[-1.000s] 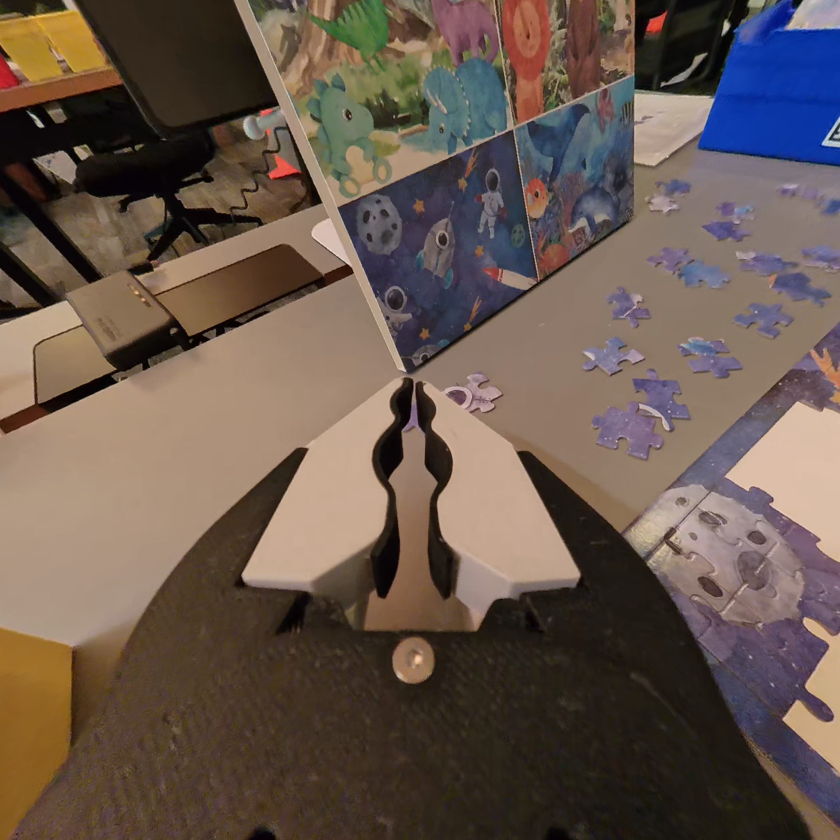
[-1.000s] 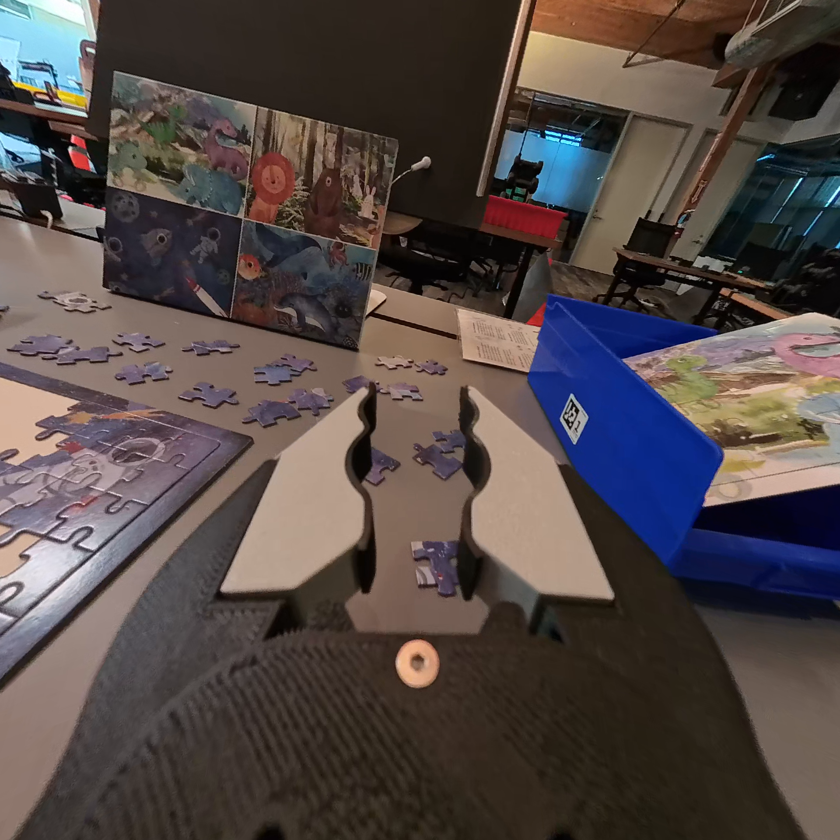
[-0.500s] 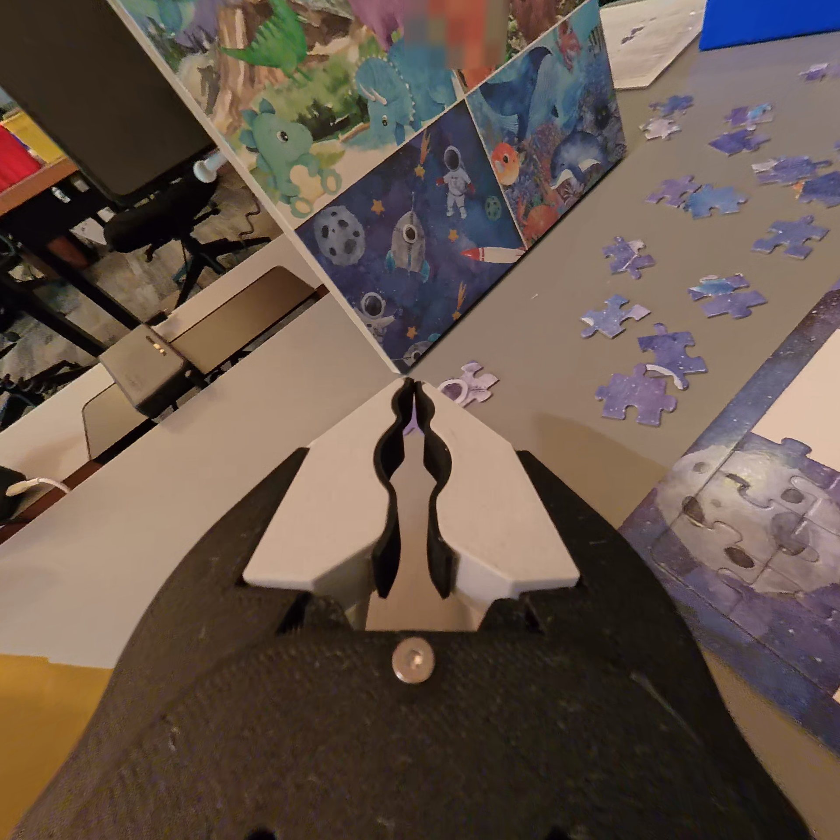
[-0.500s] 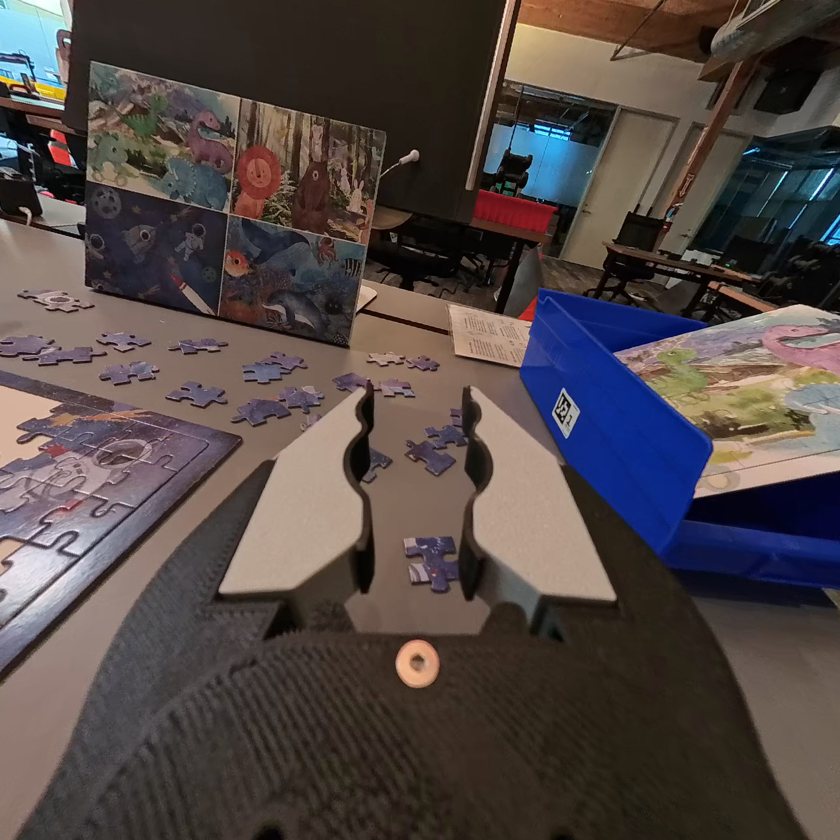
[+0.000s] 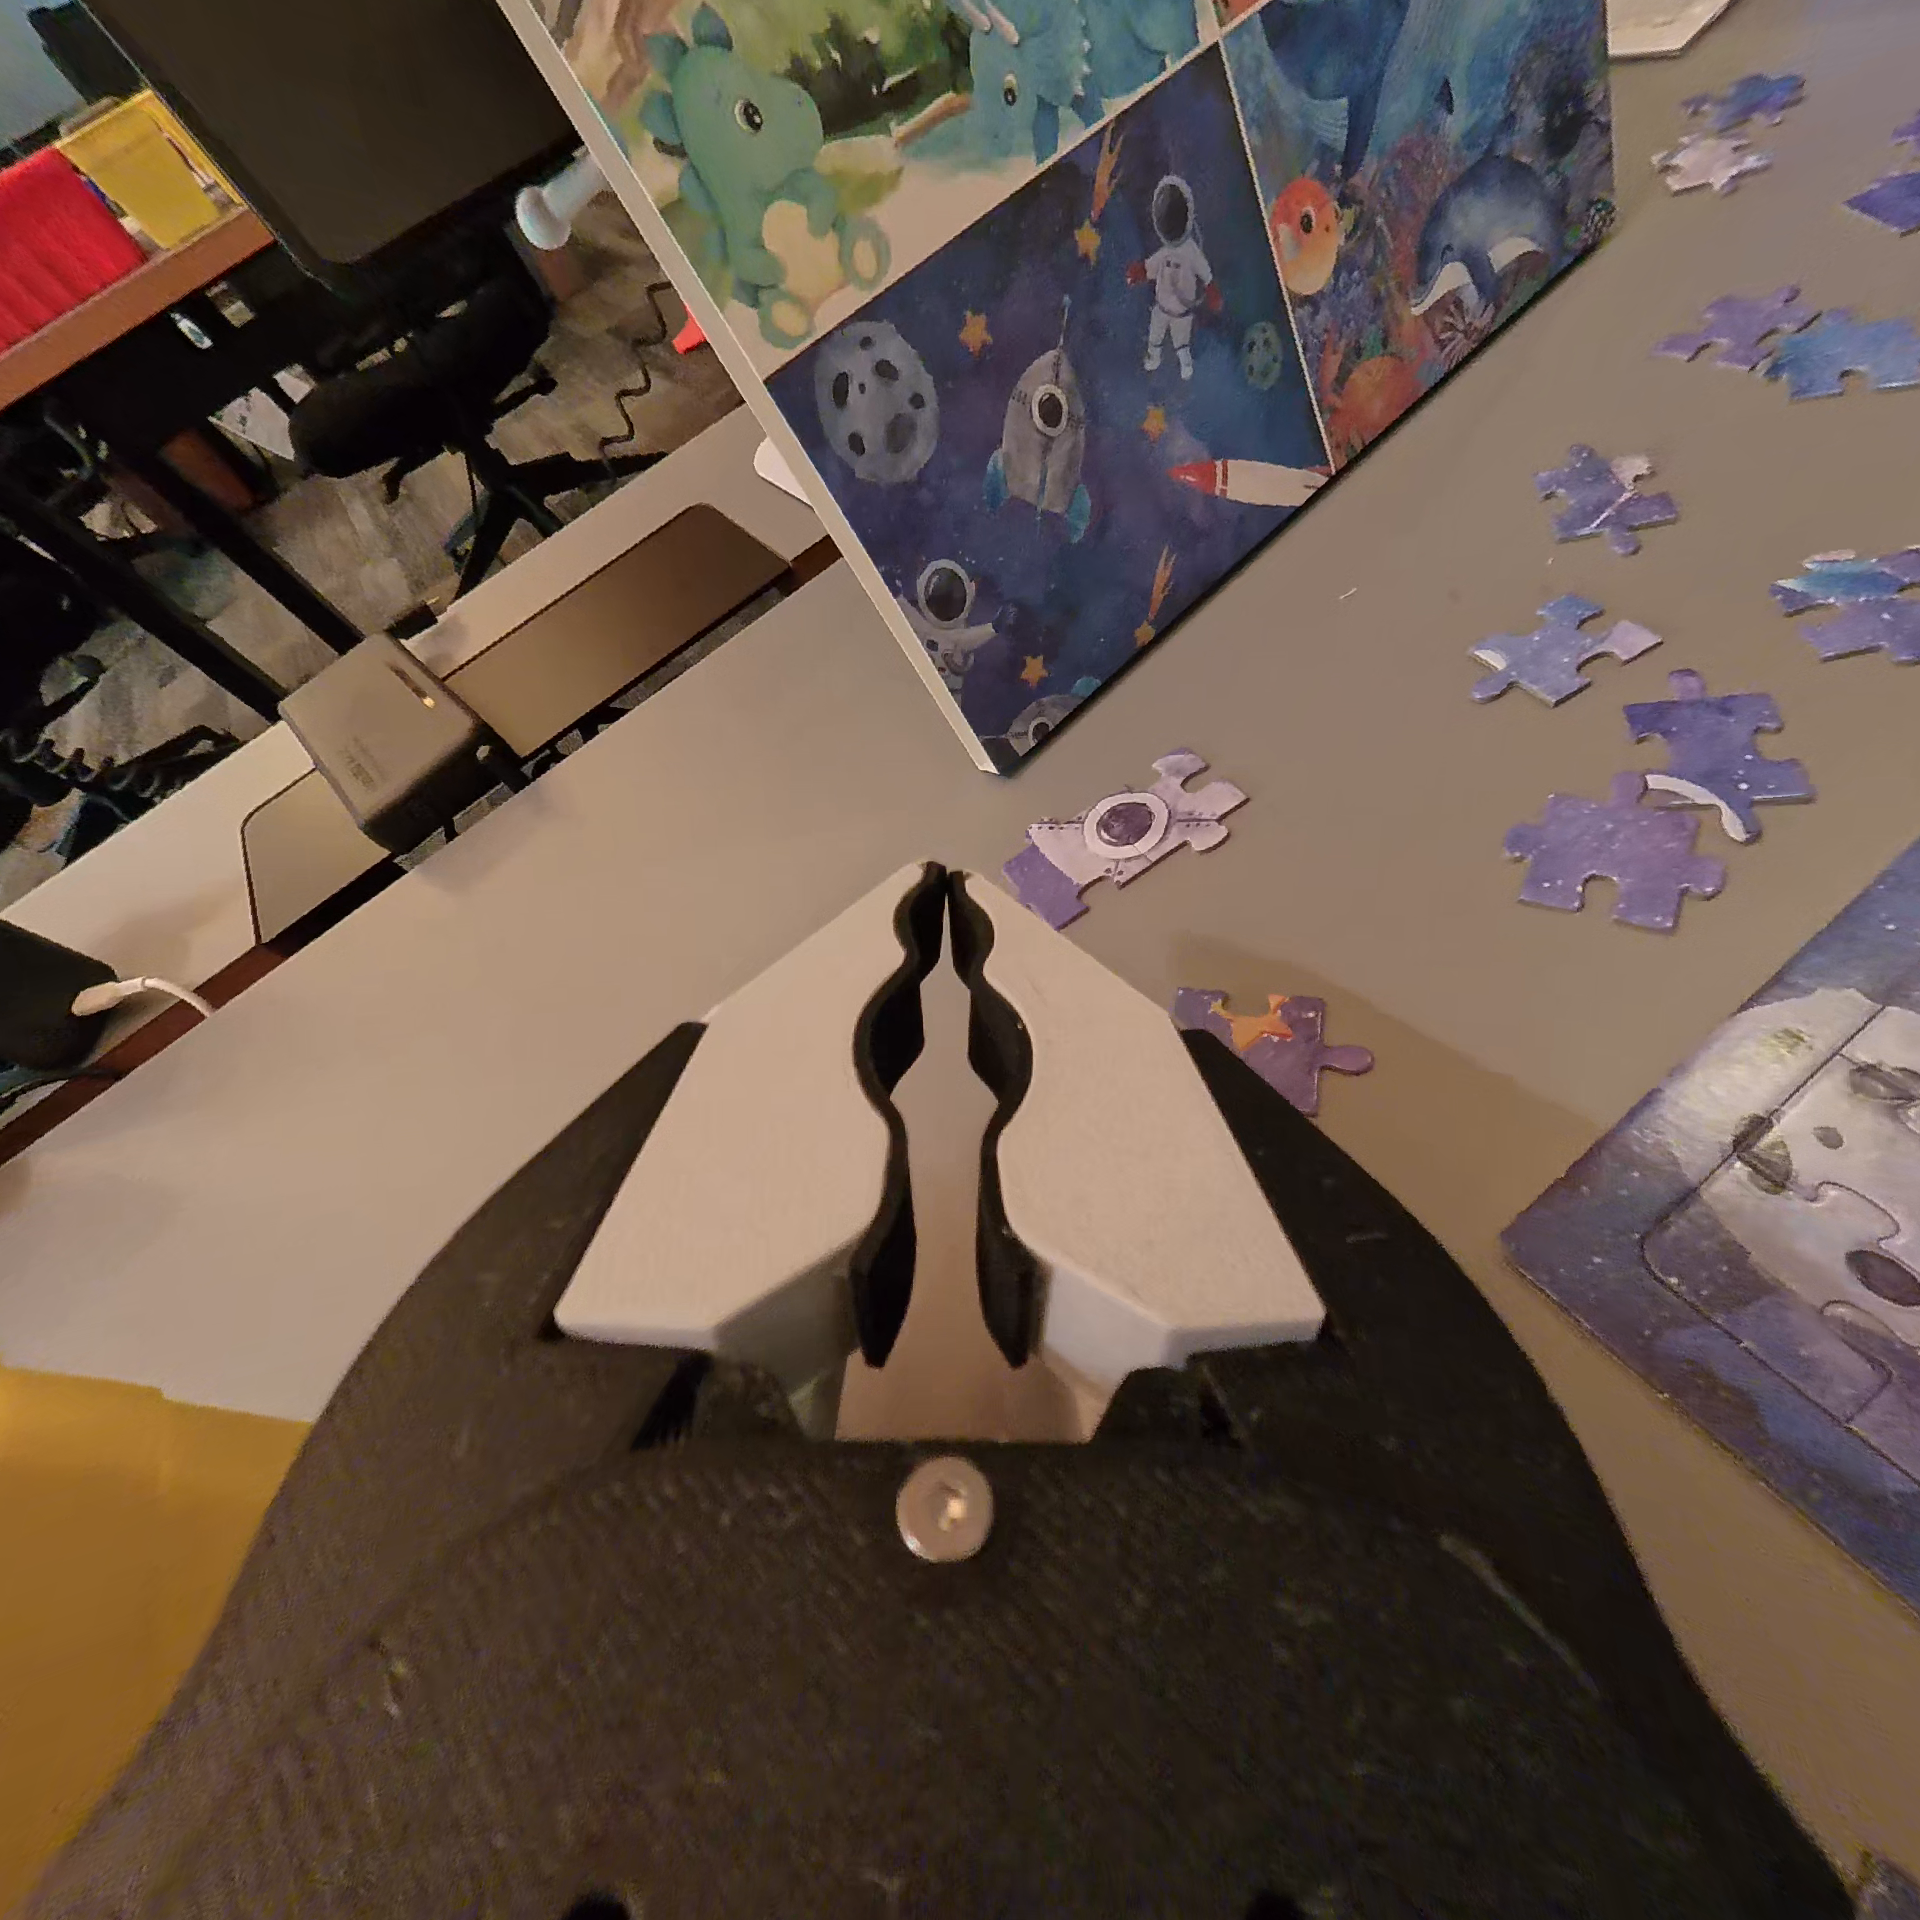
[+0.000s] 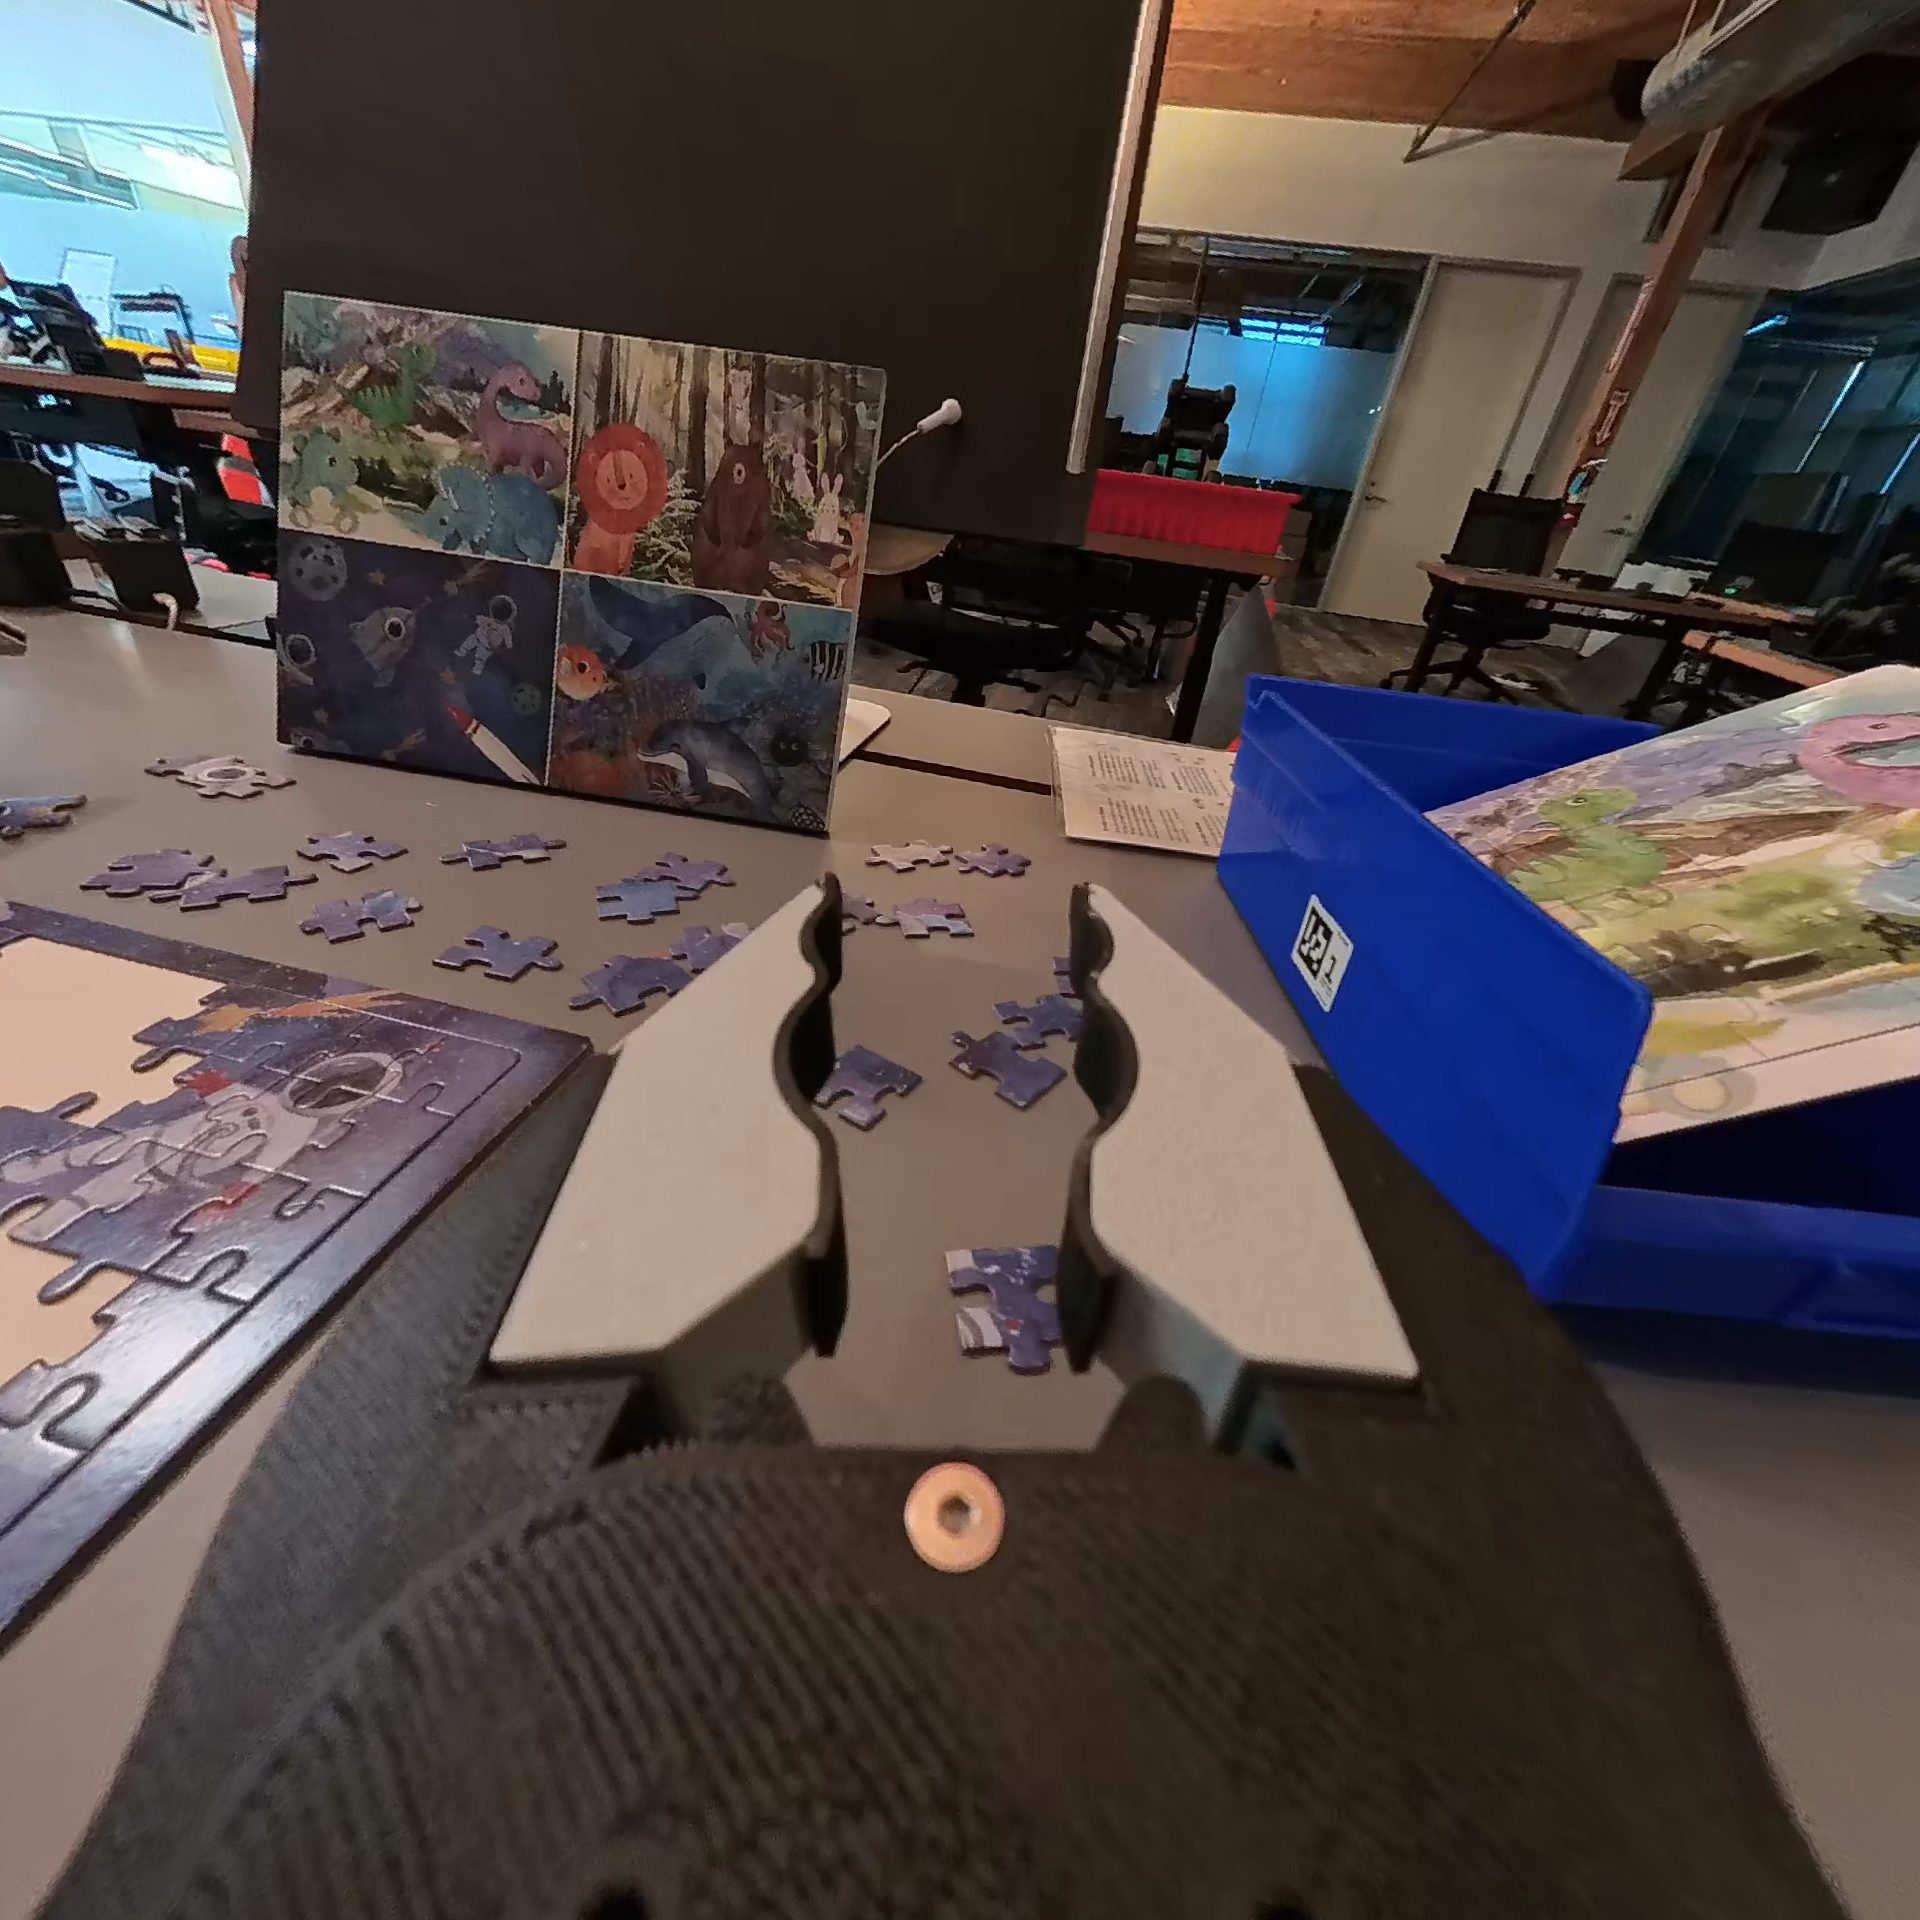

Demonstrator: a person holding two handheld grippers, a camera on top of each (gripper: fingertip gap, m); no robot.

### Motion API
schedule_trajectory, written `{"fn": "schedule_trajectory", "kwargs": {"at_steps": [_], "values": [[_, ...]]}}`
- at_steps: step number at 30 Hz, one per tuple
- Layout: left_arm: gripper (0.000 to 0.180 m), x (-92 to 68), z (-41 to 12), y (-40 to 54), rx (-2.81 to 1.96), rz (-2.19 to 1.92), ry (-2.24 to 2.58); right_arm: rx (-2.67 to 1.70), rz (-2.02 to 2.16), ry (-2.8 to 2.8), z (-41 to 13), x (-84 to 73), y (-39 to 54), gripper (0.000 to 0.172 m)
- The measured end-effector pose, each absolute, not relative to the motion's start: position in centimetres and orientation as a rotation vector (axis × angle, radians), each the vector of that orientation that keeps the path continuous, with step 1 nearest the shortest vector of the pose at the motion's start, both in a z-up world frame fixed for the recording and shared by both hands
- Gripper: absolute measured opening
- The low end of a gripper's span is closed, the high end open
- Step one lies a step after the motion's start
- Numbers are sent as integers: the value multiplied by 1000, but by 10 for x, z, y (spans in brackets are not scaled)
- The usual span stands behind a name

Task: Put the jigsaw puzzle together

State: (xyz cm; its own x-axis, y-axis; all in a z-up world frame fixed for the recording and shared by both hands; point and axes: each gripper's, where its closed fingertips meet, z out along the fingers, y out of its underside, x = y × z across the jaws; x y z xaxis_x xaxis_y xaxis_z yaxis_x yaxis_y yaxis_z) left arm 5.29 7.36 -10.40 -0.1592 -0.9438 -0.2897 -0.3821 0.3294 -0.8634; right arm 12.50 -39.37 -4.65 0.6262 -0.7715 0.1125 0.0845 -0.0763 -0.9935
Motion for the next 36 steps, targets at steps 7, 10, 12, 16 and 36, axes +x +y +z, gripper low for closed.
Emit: {"fn": "schedule_trajectory", "kwargs": {"at_steps": [7, 10, 12, 16, 36], "values": [[0, 52, -111, 74, -1202, -777, 1735, -1472, -761, 610, -45, 124, -394, 43], [0, 53, -112, 75, -1218, -799, 1733, -1470, -759, 608, -45, 124, -393, 42], [1, 53, -111, 74, -1227, -818, 1729, -1467, -756, 608, -44, 123, -393, 43], [1, 53, -111, 75, -1234, -826, 1723, -1453, -749, 613, -43, 122, -395, 43], [12, 95, -109, 78, -1133, -837, 1760, -1419, -714, 635, -40, 111, -404, 45]]}}
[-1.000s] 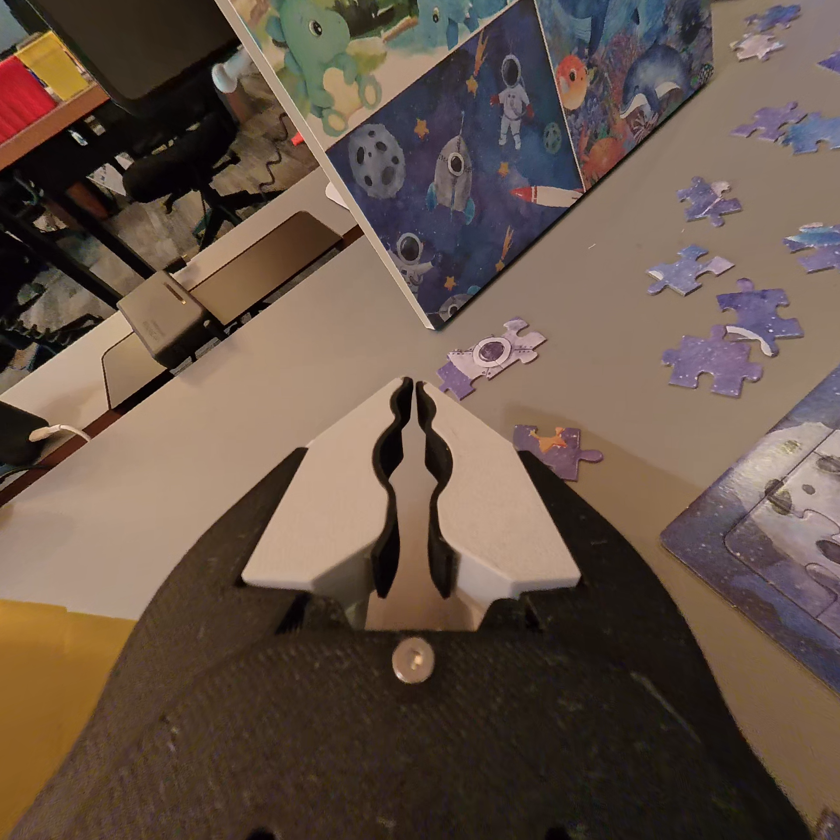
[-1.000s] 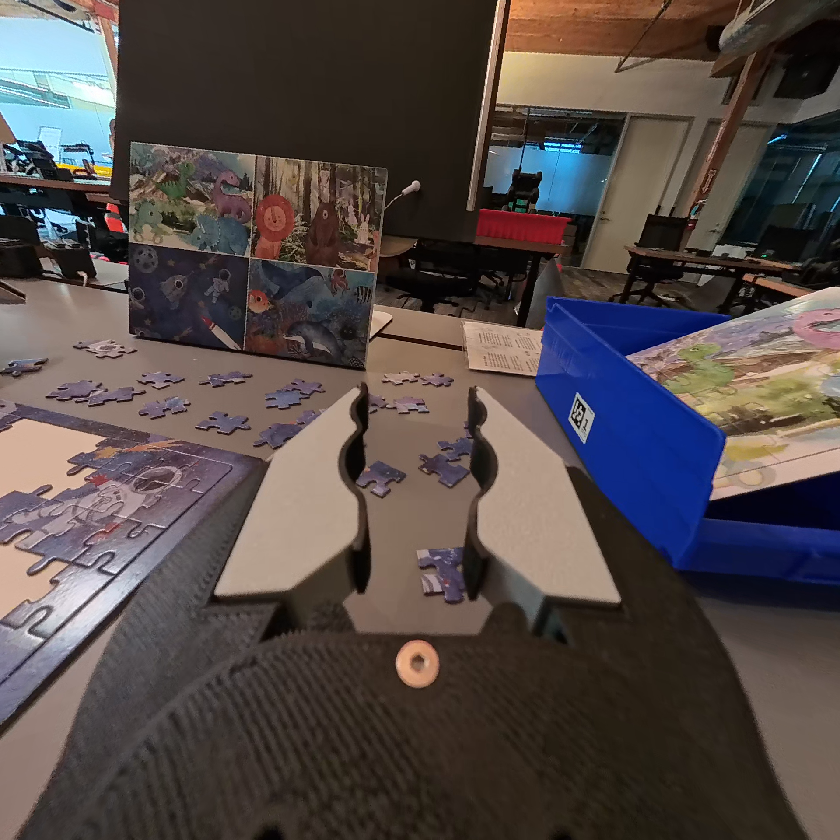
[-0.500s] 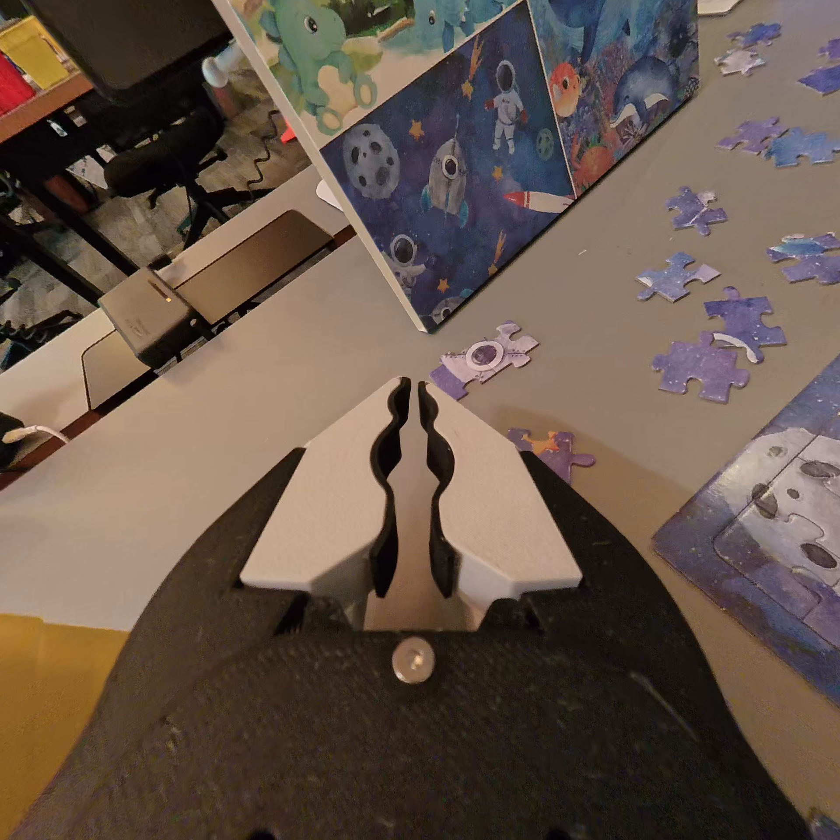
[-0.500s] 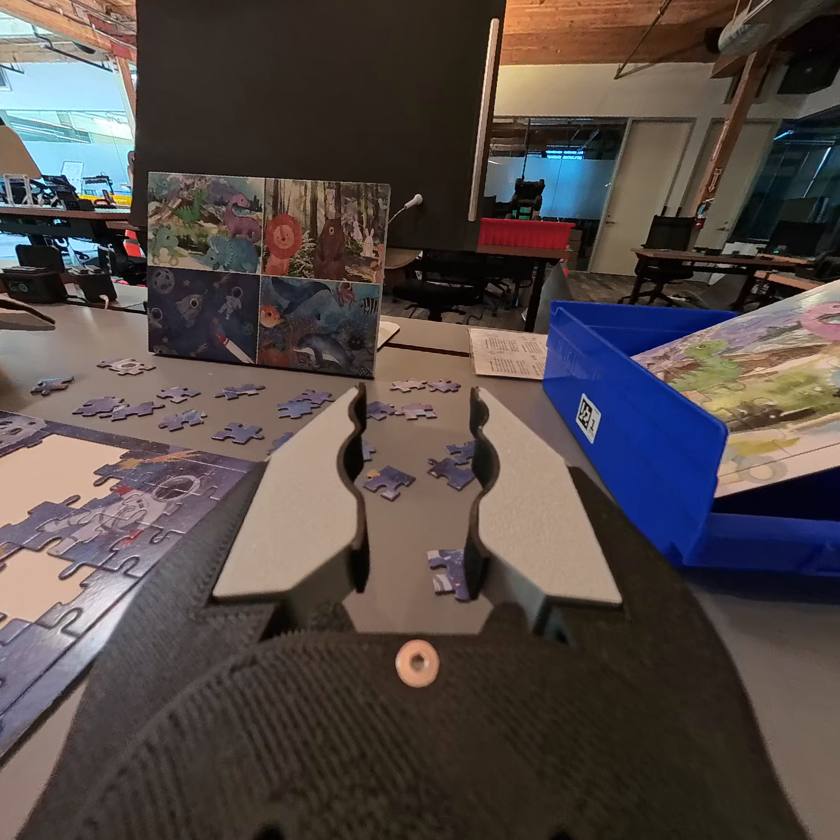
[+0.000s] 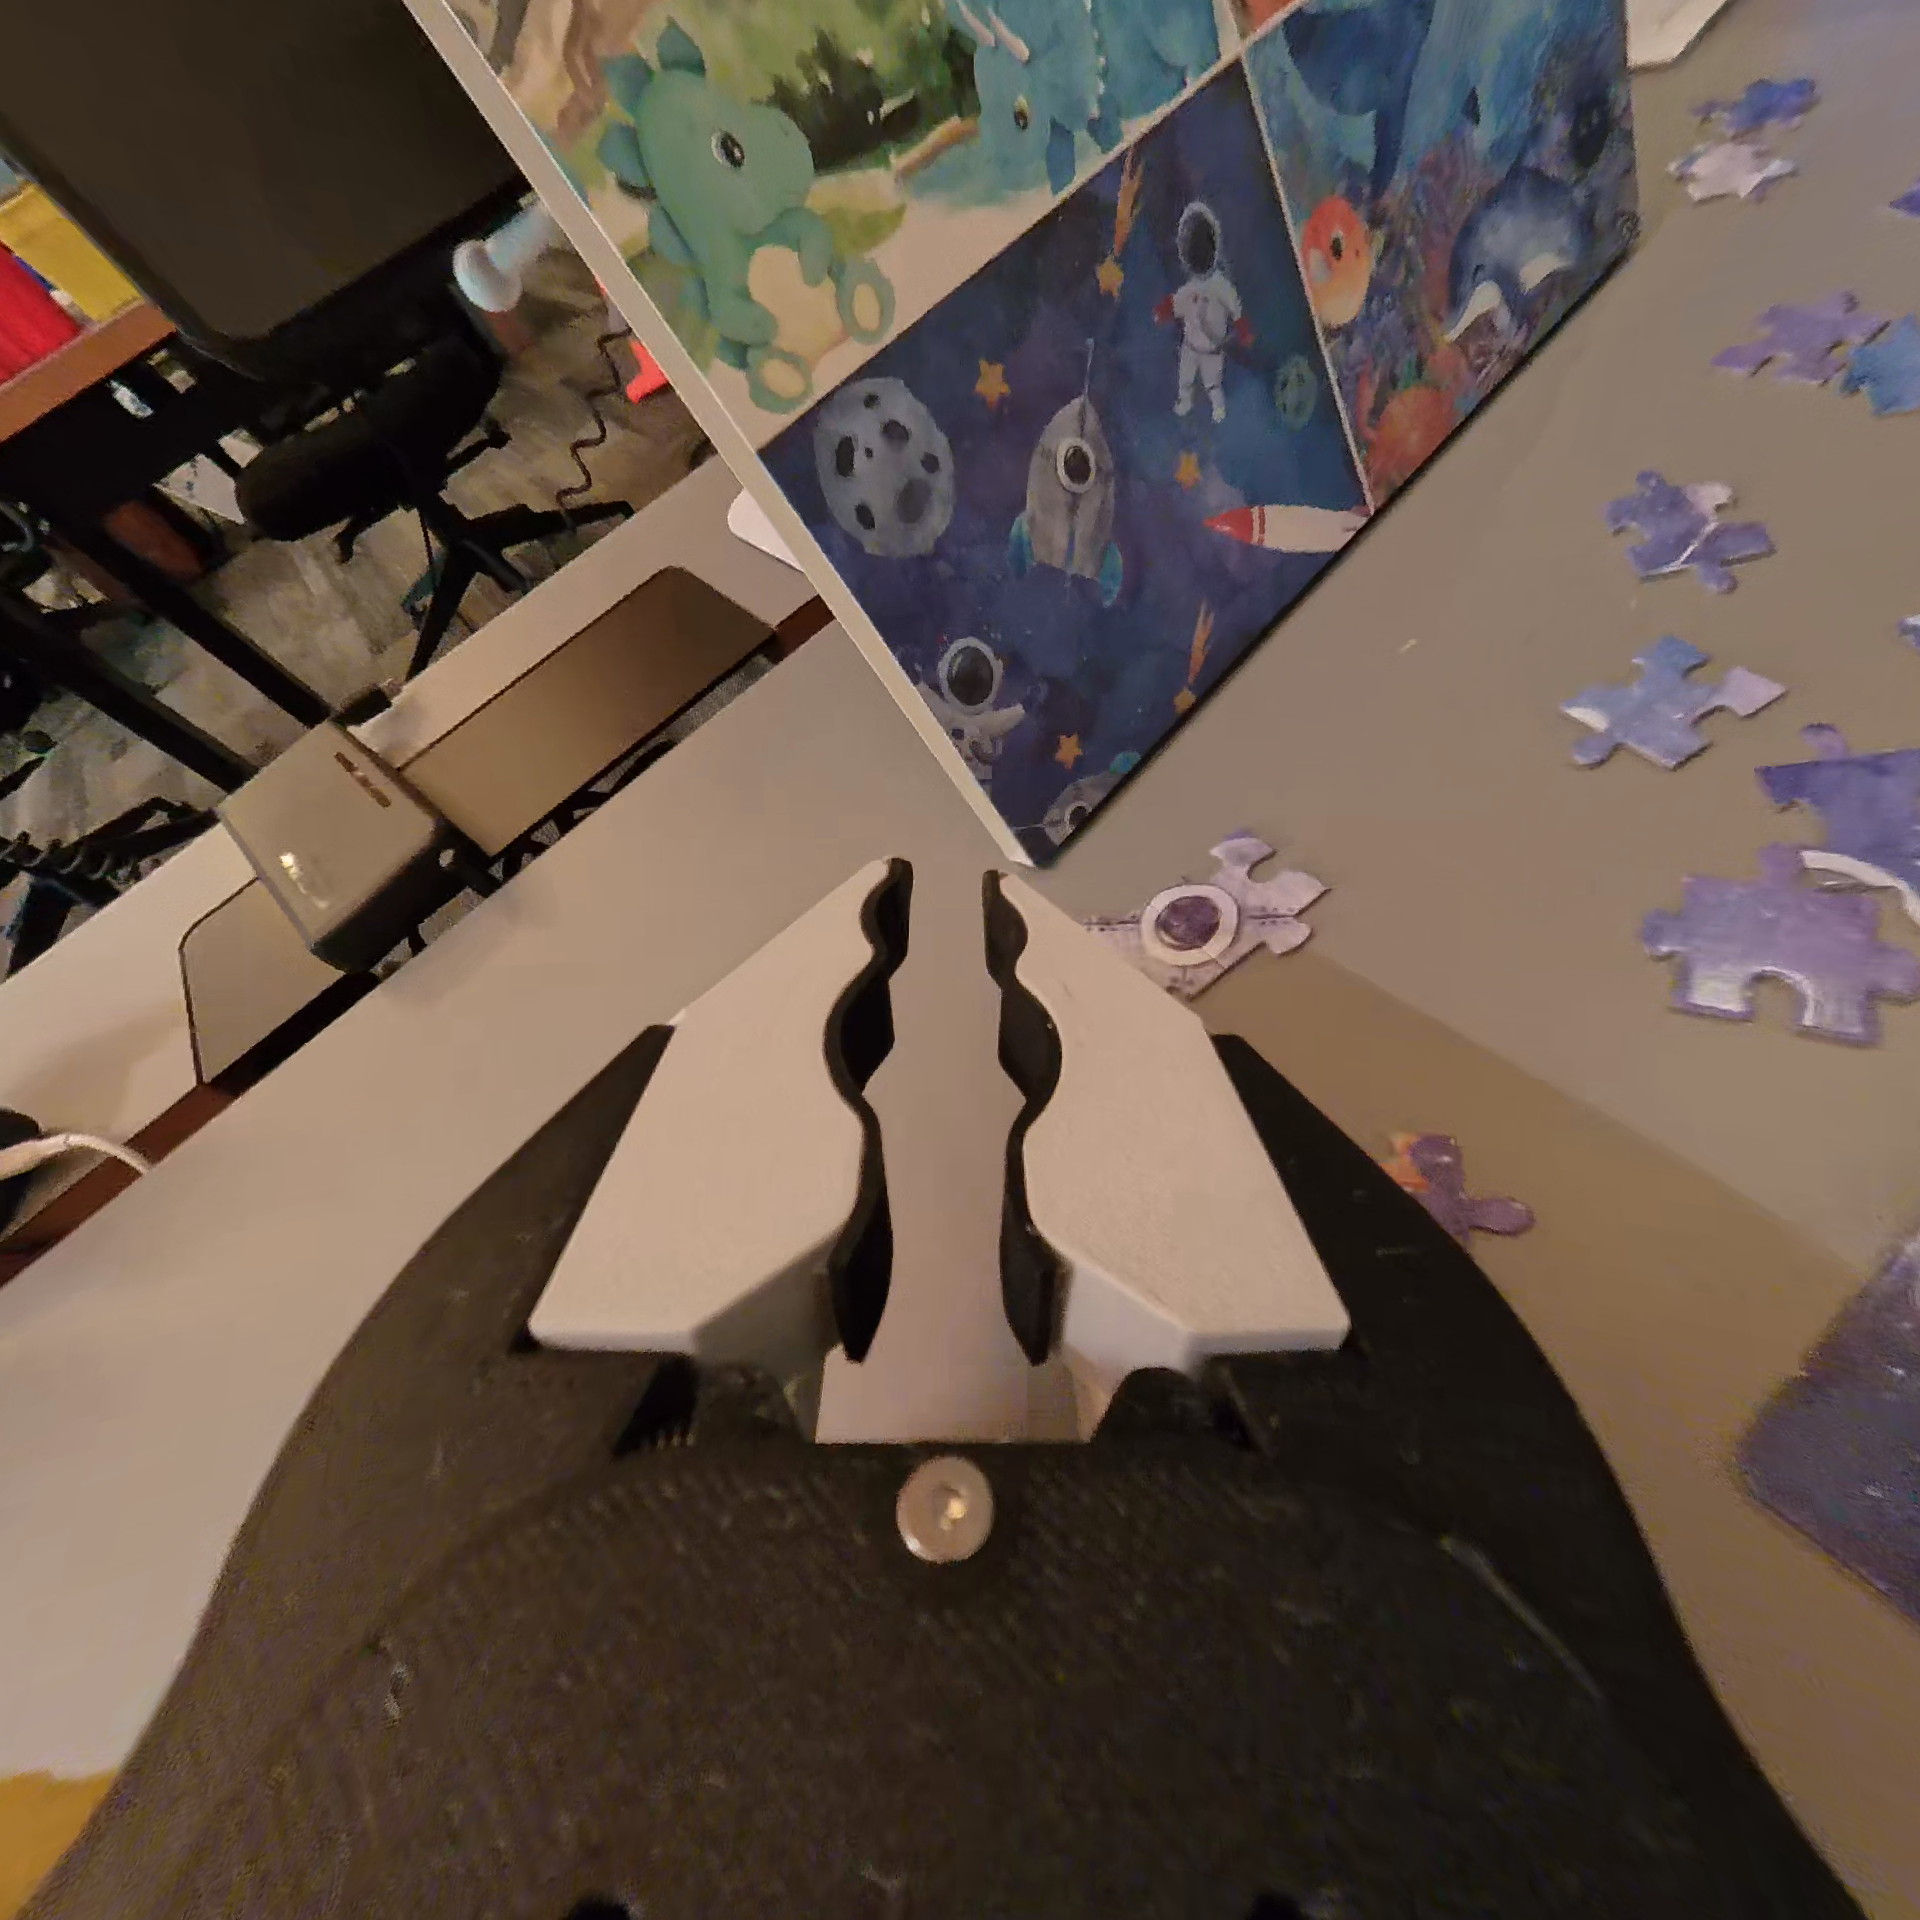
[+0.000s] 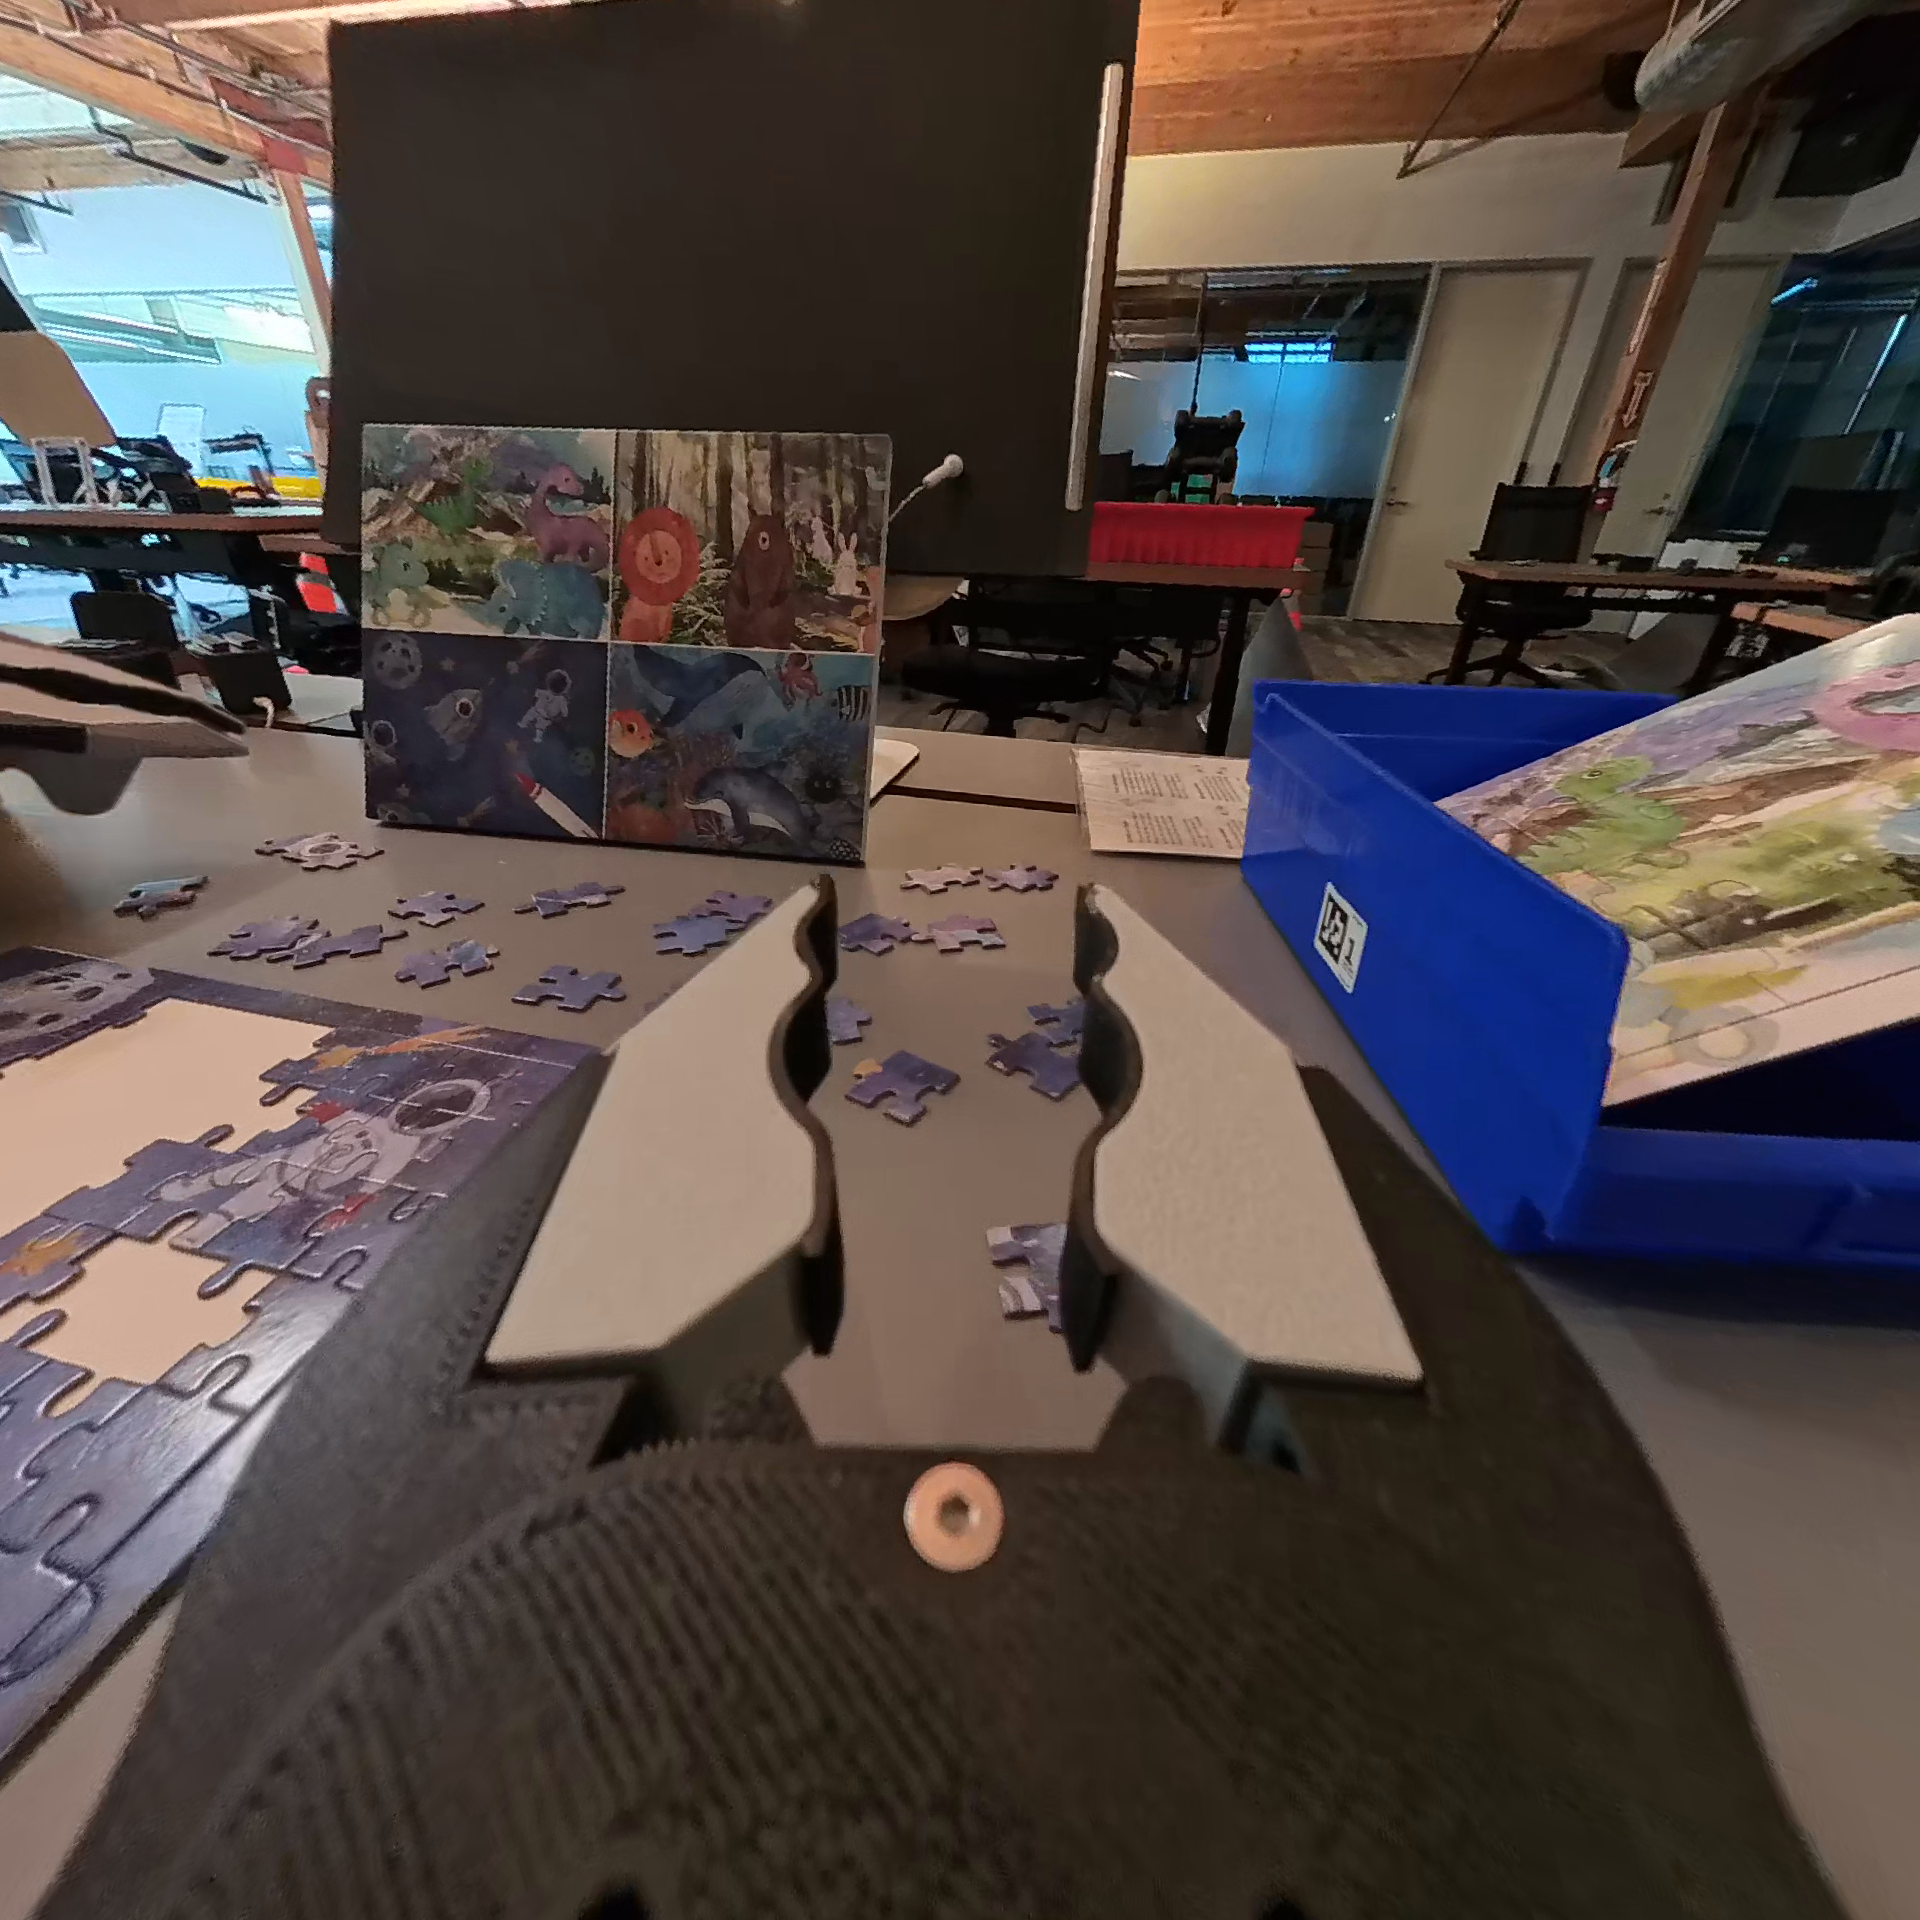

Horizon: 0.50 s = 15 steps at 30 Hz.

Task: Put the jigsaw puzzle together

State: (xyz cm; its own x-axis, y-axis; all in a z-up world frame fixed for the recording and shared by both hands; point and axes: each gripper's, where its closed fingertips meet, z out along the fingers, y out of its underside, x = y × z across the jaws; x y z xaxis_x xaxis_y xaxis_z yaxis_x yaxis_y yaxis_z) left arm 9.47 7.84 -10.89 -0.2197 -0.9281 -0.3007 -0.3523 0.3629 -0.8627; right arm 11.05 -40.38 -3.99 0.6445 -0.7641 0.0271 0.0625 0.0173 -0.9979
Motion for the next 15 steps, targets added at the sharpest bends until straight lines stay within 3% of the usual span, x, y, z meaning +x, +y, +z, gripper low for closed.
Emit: {"fn": "schedule_trajectory", "kwargs": {"at_steps": [9, 15], "values": [[0, 86, -110, 48, -1007, -803, 1808, -1597, -791, 625, -56, 120, -371, 46], [0, 83, -101, 45, -1016, -894, 1764, -1869, -441, 478, -58, 83, -228, 56]]}}
